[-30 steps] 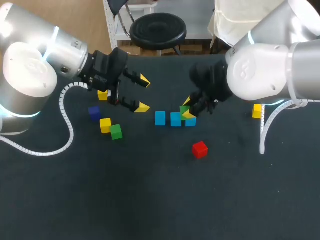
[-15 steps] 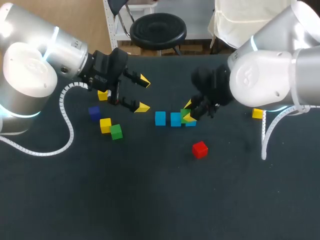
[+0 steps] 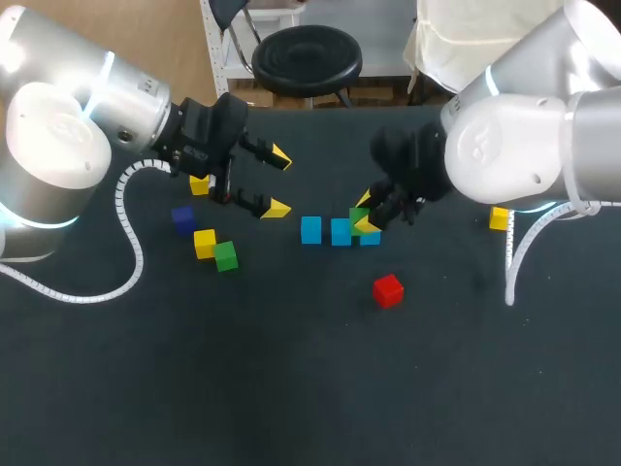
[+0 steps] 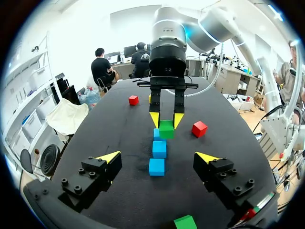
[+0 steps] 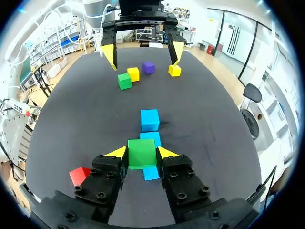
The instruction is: Place the blue cubes, place green cubes on the blue cubes, place the yellow cubes on the green cubes, then place the red cubes on the yellow cubes, and place purple cube on the red cubes.
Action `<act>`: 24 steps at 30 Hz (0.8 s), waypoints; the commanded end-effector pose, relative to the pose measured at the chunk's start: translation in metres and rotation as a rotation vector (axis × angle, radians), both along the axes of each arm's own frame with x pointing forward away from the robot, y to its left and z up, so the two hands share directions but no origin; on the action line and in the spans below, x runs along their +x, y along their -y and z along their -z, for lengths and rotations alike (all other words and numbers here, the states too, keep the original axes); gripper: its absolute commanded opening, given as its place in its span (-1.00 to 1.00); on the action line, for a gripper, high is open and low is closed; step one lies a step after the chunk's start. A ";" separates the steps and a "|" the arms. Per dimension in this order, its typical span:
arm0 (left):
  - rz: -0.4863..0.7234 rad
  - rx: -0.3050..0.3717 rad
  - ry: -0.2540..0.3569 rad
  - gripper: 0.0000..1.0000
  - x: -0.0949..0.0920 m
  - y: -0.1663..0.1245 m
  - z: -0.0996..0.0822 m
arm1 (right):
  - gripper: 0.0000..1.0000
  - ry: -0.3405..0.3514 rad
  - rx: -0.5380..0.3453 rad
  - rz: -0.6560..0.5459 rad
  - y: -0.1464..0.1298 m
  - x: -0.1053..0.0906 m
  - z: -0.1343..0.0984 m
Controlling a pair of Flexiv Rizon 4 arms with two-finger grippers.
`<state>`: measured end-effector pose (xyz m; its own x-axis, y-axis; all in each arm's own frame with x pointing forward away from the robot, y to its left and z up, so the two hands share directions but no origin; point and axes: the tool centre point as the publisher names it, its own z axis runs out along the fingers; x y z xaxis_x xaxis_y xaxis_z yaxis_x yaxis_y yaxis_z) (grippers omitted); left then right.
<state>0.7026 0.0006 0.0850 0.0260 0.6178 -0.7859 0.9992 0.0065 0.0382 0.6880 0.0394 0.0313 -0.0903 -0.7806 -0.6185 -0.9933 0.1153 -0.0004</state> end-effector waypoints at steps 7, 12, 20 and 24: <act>0.002 -0.003 0.001 1.00 0.001 0.000 0.001 | -1.00 -0.007 0.004 0.004 0.000 0.002 0.004; 0.002 -0.003 0.001 1.00 0.001 0.000 0.001 | -1.00 -0.008 0.004 0.003 -0.001 0.003 0.004; 0.002 -0.003 0.001 1.00 0.001 0.000 0.001 | -1.00 -0.004 -0.002 0.002 -0.001 0.006 0.002; 0.002 -0.003 0.001 1.00 0.001 0.000 0.001 | -1.00 -0.005 -0.001 0.003 -0.001 0.007 0.002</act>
<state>0.7026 0.0006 0.0850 0.0260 0.6178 -0.7859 0.9992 0.0065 0.0382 0.6935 0.0396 0.0297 -0.0952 -0.7808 -0.6175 -0.9928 0.1197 0.0017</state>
